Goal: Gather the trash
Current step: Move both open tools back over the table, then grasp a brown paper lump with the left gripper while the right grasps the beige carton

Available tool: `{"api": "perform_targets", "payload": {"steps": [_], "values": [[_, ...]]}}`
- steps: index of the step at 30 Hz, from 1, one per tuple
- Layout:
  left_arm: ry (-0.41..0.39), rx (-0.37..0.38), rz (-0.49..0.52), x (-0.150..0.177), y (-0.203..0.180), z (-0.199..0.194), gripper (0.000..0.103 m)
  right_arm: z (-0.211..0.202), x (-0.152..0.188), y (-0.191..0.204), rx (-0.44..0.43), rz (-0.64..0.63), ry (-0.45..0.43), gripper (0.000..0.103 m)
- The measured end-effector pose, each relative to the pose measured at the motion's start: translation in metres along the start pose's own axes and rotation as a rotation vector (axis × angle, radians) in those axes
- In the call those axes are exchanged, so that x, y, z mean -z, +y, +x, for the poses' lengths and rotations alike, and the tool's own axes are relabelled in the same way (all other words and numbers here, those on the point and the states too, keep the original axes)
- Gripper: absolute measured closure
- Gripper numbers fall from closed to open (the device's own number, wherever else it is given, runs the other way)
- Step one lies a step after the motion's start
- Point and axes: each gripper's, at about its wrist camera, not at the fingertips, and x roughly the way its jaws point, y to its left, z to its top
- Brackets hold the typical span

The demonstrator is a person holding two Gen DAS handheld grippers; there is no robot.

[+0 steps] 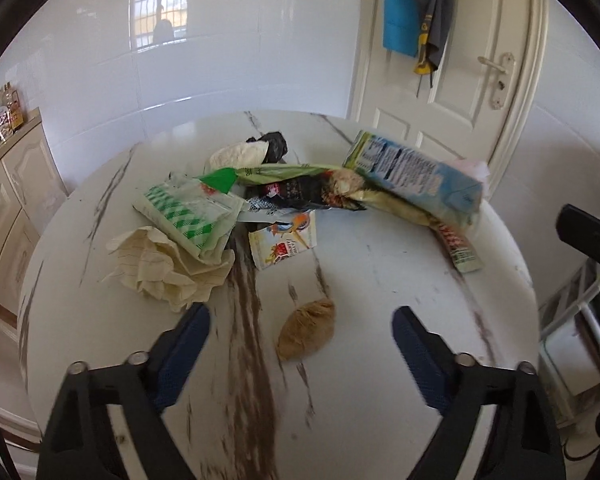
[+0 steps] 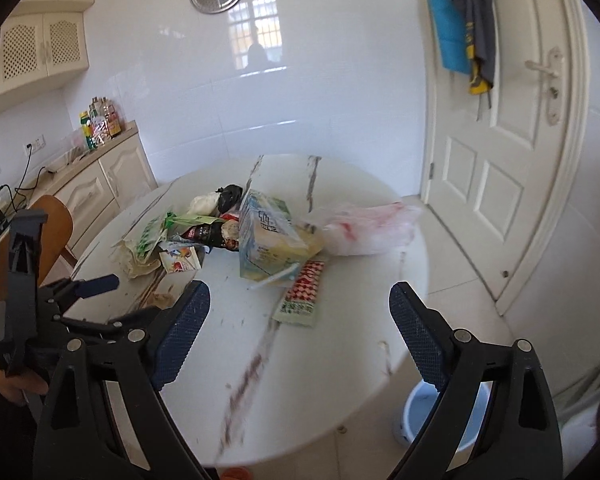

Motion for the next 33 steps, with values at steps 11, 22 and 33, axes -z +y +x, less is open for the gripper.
{"api": "perform_targets", "payload": {"steps": [11, 22, 33], "values": [[0.034, 0.017, 0.075, -0.009, 0.016, 0.039, 0.078, 0.064, -0.018, -0.006, -0.036, 0.056, 0.037, 0.012], [-0.014, 0.002, 0.012, -0.012, 0.034, 0.018, 0.078, 0.107, -0.020, -0.004, -0.099, 0.050, 0.128, 0.055], [-0.094, 0.065, 0.040, -0.017, 0.005, -0.028, 0.078, 0.038, -0.002, 0.000, -0.149, 0.030, 0.016, 0.056]]}}
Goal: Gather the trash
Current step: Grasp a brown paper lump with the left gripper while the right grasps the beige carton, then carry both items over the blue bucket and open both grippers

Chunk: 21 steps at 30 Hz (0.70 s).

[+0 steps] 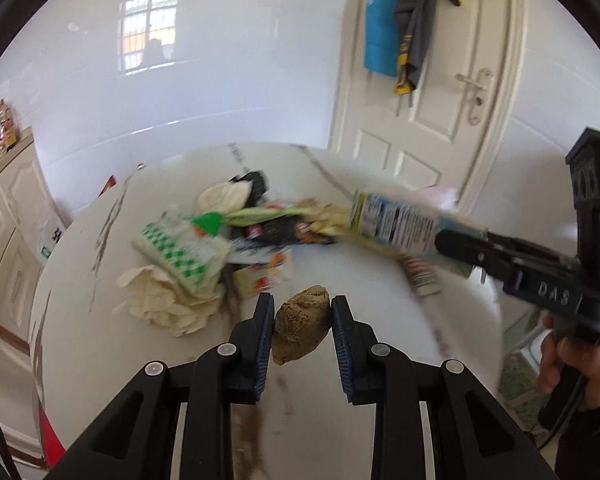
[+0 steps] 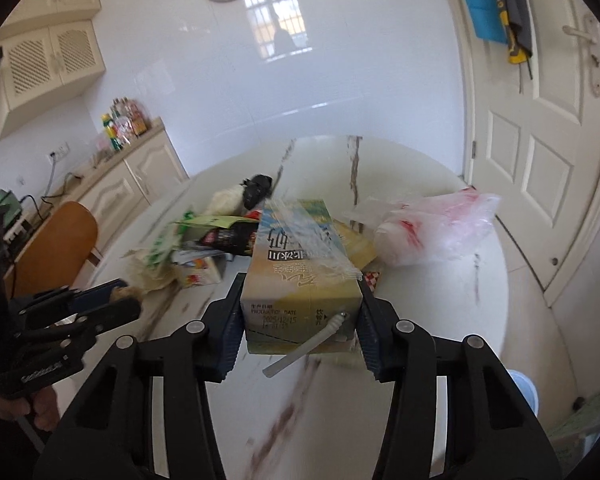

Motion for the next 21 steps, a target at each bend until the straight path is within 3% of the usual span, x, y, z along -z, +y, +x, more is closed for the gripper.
{"api": "perform_targets", "payload": {"steps": [12, 21], "values": [[-0.025, 0.097, 0.129, -0.007, -0.100, -0.023, 0.078, -0.099, 0.023, -0.037, 0.007, 0.060, -0.120, 0.057], [0.034, 0.219, 0.265, -0.016, -0.214, 0.019, 0.078, -0.179, 0.069, -0.125, 0.158, 0.185, -0.172, 0.057]]}}
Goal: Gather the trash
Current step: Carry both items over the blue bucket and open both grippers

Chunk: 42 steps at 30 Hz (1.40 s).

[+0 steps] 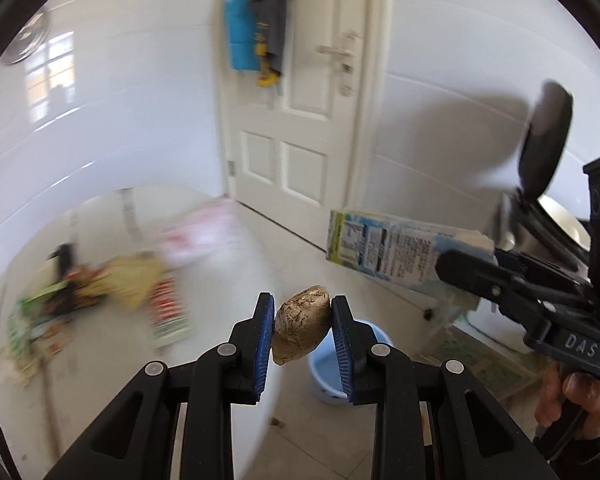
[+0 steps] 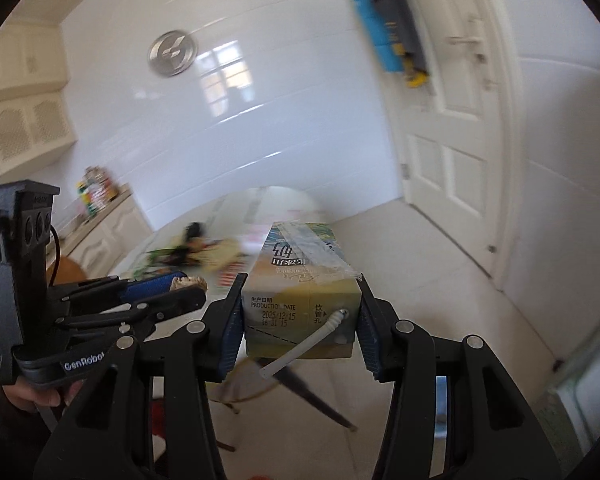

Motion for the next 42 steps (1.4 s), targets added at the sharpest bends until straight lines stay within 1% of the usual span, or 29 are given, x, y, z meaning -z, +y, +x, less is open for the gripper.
{"api": "perform_targets", "payload": {"steps": [4, 6, 7, 9, 12, 14, 17, 19, 20, 21, 22, 23, 27, 28, 29, 30, 32, 34, 37, 42], "values": [[0.070, 0.038, 0.048, -0.014, -0.037, 0.057, 0.078, -0.007, 0.019, -0.060, 0.071, 0.081, 0.027, 0.057], [0.118, 0.059, 0.077, -0.017, -0.057, 0.095, 0.078, -0.004, 0.028, -0.085, 0.093, 0.116, 0.047, 0.057], [0.132, 0.063, 0.086, -0.019, -0.061, 0.108, 0.078, 0.001, 0.034, -0.103, 0.111, 0.137, 0.064, 0.057], [0.186, 0.073, 0.109, -0.020, -0.076, 0.150, 0.078, 0.014, 0.046, -0.130, 0.126, 0.176, 0.098, 0.057], [0.249, 0.074, 0.126, -0.024, -0.085, 0.203, 0.078, 0.037, 0.063, -0.164, 0.149, 0.215, 0.149, 0.057], [0.301, 0.079, 0.125, -0.024, -0.087, 0.249, 0.077, 0.057, 0.076, -0.188, 0.158, 0.252, 0.190, 0.057], [0.342, 0.072, 0.122, -0.024, -0.085, 0.297, 0.075, 0.084, 0.096, -0.217, 0.167, 0.299, 0.247, 0.057], [0.358, 0.060, 0.122, -0.025, -0.084, 0.321, 0.070, 0.103, 0.106, -0.232, 0.166, 0.320, 0.281, 0.057], [0.371, 0.051, 0.124, -0.026, -0.082, 0.337, 0.066, 0.110, 0.109, -0.237, 0.168, 0.327, 0.291, 0.057], [0.376, 0.047, 0.125, -0.022, -0.083, 0.344, 0.060, 0.119, 0.112, -0.242, 0.170, 0.336, 0.306, 0.056], [0.380, 0.041, 0.125, -0.021, -0.087, 0.353, 0.057, 0.126, 0.115, -0.247, 0.169, 0.342, 0.312, 0.056], [0.387, 0.028, 0.127, -0.022, -0.085, 0.364, 0.051, 0.131, 0.116, -0.249, 0.166, 0.348, 0.315, 0.056], [0.387, 0.006, 0.116, -0.026, -0.082, 0.377, 0.043, 0.151, 0.119, -0.256, 0.185, 0.360, 0.339, 0.055], [0.384, 0.004, 0.111, -0.024, -0.092, 0.376, 0.043, 0.153, 0.122, -0.257, 0.186, 0.362, 0.342, 0.055], [0.374, 0.005, 0.105, -0.027, -0.090, 0.374, 0.043, 0.153, 0.121, -0.255, 0.191, 0.364, 0.340, 0.054], [0.366, 0.005, 0.103, -0.021, -0.100, 0.367, 0.042, 0.153, 0.118, -0.253, 0.191, 0.360, 0.339, 0.053], [0.342, 0.012, 0.093, -0.024, -0.102, 0.352, 0.040, 0.151, 0.114, -0.248, 0.189, 0.356, 0.332, 0.052], [0.316, 0.020, 0.089, -0.019, -0.108, 0.326, 0.039, 0.143, 0.108, -0.240, 0.194, 0.345, 0.319, 0.050], [0.262, 0.038, 0.095, -0.023, -0.112, 0.288, 0.036, 0.127, 0.095, -0.225, 0.205, 0.327, 0.295, 0.046], [0.137, 0.058, 0.106, -0.024, -0.118, 0.196, 0.028, 0.080, 0.066, -0.182, 0.218, 0.264, 0.225, 0.043]]}}
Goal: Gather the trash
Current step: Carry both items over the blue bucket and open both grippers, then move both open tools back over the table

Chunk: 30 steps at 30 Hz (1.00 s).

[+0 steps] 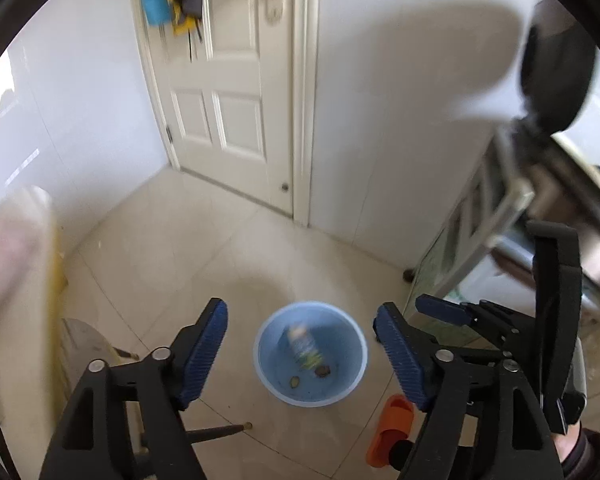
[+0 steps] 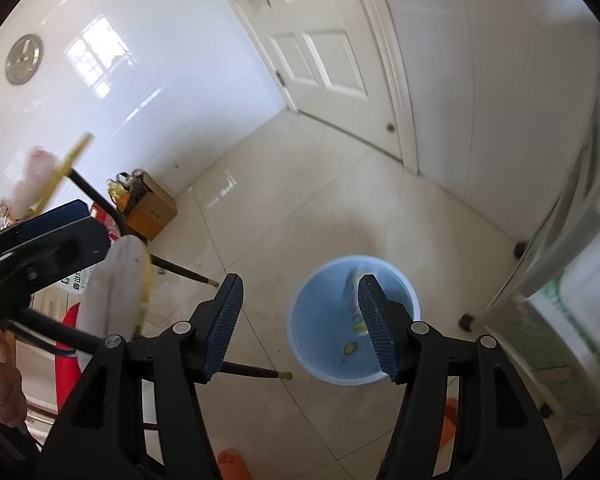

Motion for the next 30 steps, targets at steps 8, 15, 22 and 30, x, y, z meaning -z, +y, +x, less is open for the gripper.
{"api": "perform_targets", "payload": {"steps": [8, 15, 22, 30], "values": [[-0.222, -0.072, -0.015, 0.037, 0.015, -0.153, 0.010, -0.118, -0.001, 0.102, -0.059, -0.156, -0.175, 0.031], [-0.342, -0.181, -0.104, 0.101, 0.068, -0.252, 0.002, -0.172, 0.011, 0.209, -0.133, -0.302, -0.259, 0.023], [-0.335, -0.335, -0.238, 0.171, 0.129, -0.301, 0.001, -0.151, 0.025, 0.293, -0.190, -0.403, -0.222, 0.023], [-0.191, -0.462, -0.371, 0.223, 0.216, -0.287, 0.001, -0.084, 0.033, 0.331, -0.192, -0.453, -0.117, 0.023]]}}
